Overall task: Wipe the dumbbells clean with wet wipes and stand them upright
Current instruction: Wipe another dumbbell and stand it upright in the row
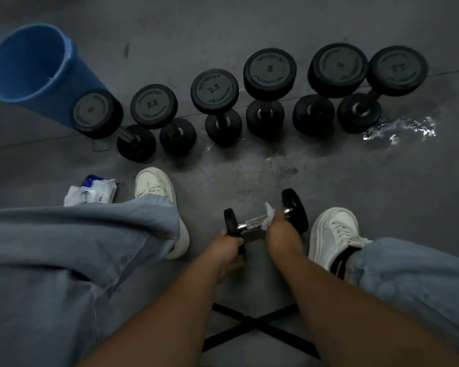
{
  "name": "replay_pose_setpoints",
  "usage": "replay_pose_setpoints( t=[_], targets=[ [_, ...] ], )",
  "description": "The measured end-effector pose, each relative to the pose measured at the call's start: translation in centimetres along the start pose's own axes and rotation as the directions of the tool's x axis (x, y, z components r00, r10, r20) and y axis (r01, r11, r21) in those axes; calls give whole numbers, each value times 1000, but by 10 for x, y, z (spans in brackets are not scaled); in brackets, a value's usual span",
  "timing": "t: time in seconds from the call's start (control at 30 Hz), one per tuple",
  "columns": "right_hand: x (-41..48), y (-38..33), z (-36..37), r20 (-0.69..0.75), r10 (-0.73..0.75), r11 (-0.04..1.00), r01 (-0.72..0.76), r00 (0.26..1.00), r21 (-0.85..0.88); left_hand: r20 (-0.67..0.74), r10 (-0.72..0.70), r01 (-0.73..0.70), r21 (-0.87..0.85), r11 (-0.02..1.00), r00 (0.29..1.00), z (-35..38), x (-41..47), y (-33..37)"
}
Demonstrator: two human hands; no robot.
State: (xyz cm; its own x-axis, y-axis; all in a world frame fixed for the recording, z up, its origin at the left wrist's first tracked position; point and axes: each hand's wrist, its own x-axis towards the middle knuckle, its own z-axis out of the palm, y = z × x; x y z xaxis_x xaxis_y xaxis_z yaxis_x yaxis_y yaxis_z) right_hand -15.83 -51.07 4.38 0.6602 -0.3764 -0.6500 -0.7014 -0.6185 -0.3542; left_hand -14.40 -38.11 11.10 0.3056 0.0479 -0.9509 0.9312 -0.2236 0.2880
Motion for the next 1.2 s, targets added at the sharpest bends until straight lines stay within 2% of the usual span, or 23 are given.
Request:
replay_pose_setpoints(
  t=[0.1, 0.17, 0.27, 0.3, 0.4, 0.5, 0.6, 0.67, 0.73, 0.8, 0.83, 0.97, 1.03, 1.1, 1.13, 1.2],
  targets=[
    [-5, -32, 15, 229, -201, 978, 209, 952, -14, 21, 29, -29, 15, 999, 999, 2, 0, -2],
    [-2, -36, 11, 170, -275, 959, 282, 946, -20, 13, 39, -39, -1, 999, 999, 0, -1, 2],
    [13, -14, -4, -48, -216, 975, 212, 975, -71, -13, 40, -41, -23, 999, 999, -2, 2, 6],
    [17, -9, -6, -70, -210, 974, 202, 975, -105, -24, 46, -46, -18, 999, 999, -2, 4, 7],
    [19, -26, -1, 29, -314, 932, 314, 949, -182, -114, 97, -101, -31, 994, 989, -3, 8, 8],
    [20, -49, 0, 42, -404, 909, 406, 914, -91, -215, 214, -240, -103, 965, 953, -7, 6, 13],
    [40, -48, -17, -112, -337, 941, 332, 935, -65, -187, 349, -372, -104, 922, 918, -7, 9, 30],
    [47, -46, -20, -135, -298, 954, 293, 945, -60, -166, 401, -412, -34, 911, 901, -8, 16, 43],
    [47, -53, -12, -118, -362, 932, 356, 924, -73, -136, 420, -418, 44, 907, 897, -13, 22, 54],
    [49, -61, -4, -121, -371, 928, 371, 921, -16, -139, 441, -436, 69, 897, 886, -18, 29, 59],
    [51, -63, -6, -101, -342, 935, 349, 934, 58, -169, 444, -444, 42, 895, 880, -19, 32, 61],
    [63, -61, -15, -271, -157, 933, 232, 950, 273, -380, 376, -459, -155, 875, 845, -21, 42, 73],
    [63, -71, -6, -261, -146, 920, 228, 954, 319, -386, 369, -467, -198, 862, 845, -18, 48, 80],
    [66, -82, -1, -197, -227, 908, 281, 954, 310, -398, 379, -483, -201, 852, 835, -16, 57, 86],
    [72, -85, -2, -213, -245, 897, 305, 946, 321, -410, 376, -490, -218, 844, 831, -16, 62, 88],
    [82, -85, -7, -289, -155, 895, 258, 945, 363, -421, 360, -496, -278, 823, 833, -15, 72, 90]
  ],
)
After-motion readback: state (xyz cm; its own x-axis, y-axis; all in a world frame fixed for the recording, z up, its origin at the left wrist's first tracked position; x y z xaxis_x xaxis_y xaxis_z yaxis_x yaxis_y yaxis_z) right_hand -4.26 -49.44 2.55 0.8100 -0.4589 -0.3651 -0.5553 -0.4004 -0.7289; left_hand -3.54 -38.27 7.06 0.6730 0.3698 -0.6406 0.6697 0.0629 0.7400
